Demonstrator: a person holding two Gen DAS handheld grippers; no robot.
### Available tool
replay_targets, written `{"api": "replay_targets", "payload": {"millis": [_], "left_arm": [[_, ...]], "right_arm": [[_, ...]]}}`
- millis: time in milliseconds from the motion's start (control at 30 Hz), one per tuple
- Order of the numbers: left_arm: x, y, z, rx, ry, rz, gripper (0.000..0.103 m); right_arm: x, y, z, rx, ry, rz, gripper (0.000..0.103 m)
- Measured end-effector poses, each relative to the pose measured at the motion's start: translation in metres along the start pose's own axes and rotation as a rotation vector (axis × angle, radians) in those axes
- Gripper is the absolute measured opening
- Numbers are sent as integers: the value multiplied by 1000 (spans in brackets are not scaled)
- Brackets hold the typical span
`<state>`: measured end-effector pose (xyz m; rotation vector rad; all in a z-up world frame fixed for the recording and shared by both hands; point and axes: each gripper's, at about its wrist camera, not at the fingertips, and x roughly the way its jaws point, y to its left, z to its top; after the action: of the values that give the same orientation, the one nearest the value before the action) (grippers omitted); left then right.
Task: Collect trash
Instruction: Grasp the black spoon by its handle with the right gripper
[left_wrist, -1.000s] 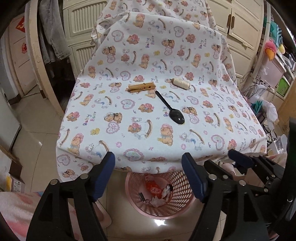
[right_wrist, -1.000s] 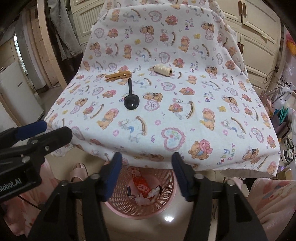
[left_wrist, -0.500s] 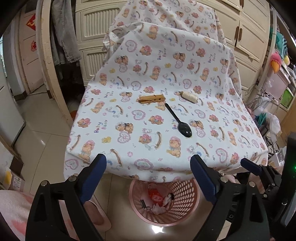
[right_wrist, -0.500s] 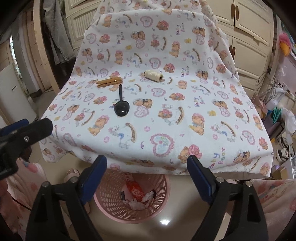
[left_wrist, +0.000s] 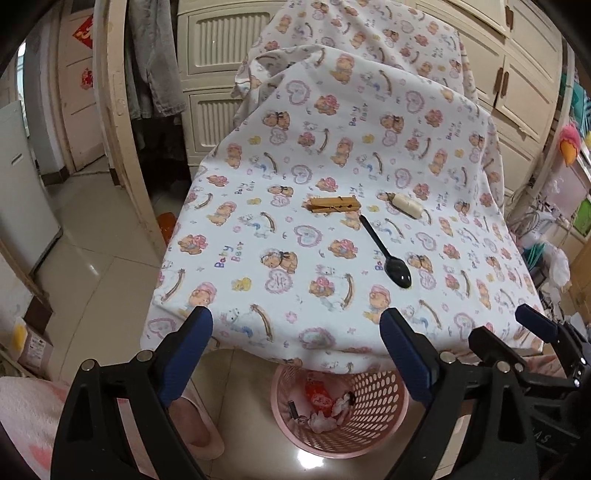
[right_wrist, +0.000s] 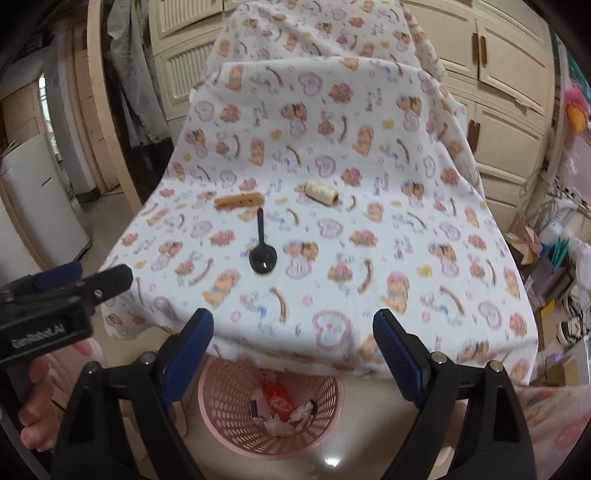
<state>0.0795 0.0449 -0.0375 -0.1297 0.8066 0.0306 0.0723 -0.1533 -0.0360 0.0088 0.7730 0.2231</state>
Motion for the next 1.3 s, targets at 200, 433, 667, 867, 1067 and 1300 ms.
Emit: {"api": "replay_targets", "payload": {"millis": [200, 433, 667, 867, 1067, 1300], "left_arm": [[7, 12, 4, -31, 39, -5, 91], [17, 22, 6, -52, 74, -12, 91], [23, 26, 9, -66, 82, -20, 91], [28, 26, 20, -33, 53, 1, 91], [43, 20, 19, -14, 95, 10, 91], [58, 7, 15, 23, 124, 35, 91]], "right_arm": [[21, -7, 41, 19, 58, 55, 36], [69, 8, 74, 23, 108, 124, 24], [113, 32, 73, -96, 152, 84, 22], [123, 27, 65, -112, 144, 70, 22], [129, 27, 54, -162, 122, 77, 21], [131, 30, 57, -159, 110, 104, 5]]}}
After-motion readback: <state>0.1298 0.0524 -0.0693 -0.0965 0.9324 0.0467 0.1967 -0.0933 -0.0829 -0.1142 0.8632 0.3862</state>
